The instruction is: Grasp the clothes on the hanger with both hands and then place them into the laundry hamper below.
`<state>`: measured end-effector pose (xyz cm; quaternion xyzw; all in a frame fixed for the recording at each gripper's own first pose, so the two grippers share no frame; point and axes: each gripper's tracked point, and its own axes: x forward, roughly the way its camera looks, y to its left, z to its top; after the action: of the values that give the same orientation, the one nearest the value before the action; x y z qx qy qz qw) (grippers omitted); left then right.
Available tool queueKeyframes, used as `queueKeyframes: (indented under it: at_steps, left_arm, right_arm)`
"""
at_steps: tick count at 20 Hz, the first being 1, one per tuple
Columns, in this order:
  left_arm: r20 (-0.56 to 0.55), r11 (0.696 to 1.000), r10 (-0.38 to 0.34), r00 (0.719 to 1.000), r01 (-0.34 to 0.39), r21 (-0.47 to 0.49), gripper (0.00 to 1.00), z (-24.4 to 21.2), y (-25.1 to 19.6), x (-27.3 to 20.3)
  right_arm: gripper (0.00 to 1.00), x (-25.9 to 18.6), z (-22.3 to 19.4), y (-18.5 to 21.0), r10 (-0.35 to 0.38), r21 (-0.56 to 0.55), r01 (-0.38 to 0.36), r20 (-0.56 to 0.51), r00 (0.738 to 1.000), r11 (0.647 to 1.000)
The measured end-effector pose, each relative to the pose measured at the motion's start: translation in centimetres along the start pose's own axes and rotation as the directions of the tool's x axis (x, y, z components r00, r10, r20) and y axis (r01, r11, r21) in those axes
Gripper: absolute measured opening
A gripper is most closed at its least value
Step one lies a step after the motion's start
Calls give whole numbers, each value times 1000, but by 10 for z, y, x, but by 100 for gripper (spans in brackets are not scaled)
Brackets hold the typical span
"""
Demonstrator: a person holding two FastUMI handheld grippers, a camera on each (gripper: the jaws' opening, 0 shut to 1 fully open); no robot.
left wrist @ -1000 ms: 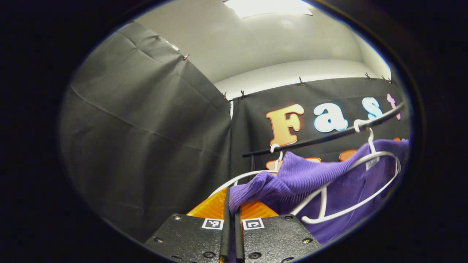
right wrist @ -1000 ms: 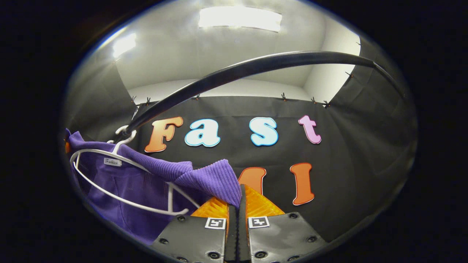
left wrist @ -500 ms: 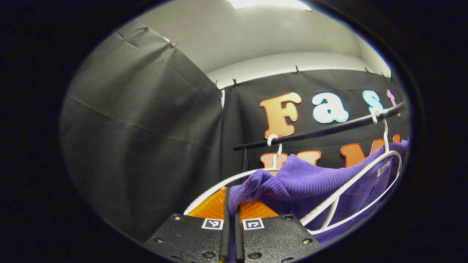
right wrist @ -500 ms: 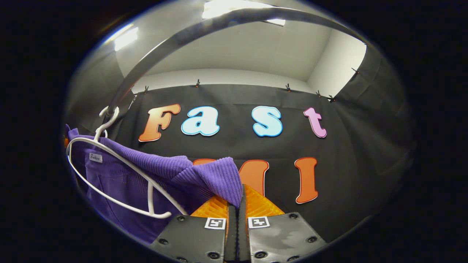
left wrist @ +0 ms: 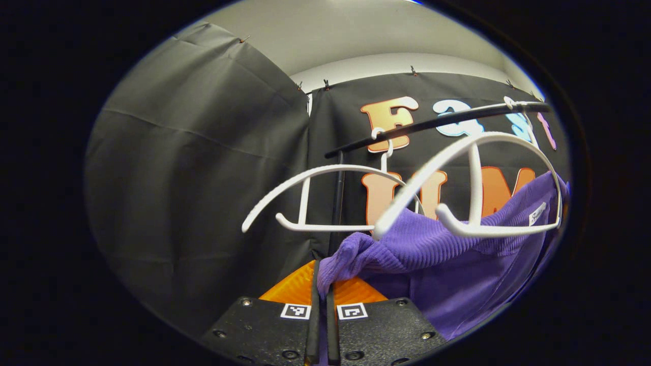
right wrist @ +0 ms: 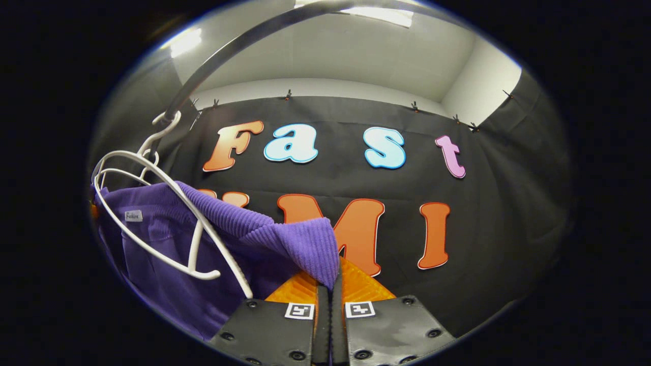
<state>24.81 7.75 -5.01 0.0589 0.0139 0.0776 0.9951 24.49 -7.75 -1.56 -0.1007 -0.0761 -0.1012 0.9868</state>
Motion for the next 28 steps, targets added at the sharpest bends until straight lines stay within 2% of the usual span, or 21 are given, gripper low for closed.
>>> queueKeyframes:
  at_steps: [3,4,5,8,12,17,19,23,25,28]
  left_arm:
    - [-30,1000,1,1000,-2,-7,6,-15,0,-10]
    - [-37,1000,-16,999,16,-14,8,-21,-5,-12]
    - [-44,1000,-25,999,24,-16,6,-26,-8,-15]
    - [-51,1000,-23,998,24,16,8,-35,-3,-30]
    - [-69,999,-35,997,38,36,6,-47,5,-59]
    - [-105,998,-57,993,60,29,6,-54,13,-103]
    - [-122,997,-81,989,82,5,6,-58,13,-123]
    - [-197,984,-177,964,167,-68,6,-84,-8,-161]
    - [-244,971,-237,940,224,-82,6,-102,-27,-180]
    - [-307,950,-311,899,289,-117,6,-124,-55,-203]
  right_arm:
    - [9,3,-9,-11,-33,-21,33,-19,999,999]
    - [9,8,-12,-11,-26,-14,26,-20,999,1000]
    - [9,6,-17,-10,-22,2,22,-34,999,1000]
    - [9,-15,-25,-20,-32,-20,31,-40,999,999]
    - [9,-55,-28,-28,-20,-16,19,-57,998,1000]
    - [9,-102,-23,-15,53,13,-52,-106,993,999]
    - [9,-122,-20,1,116,47,-111,-124,985,993]
    - [9,-164,-32,47,259,90,-245,-193,946,965]
    - [6,-188,-48,75,343,130,-321,-229,911,938]
    - [9,-226,-80,114,450,176,-414,-307,839,893]
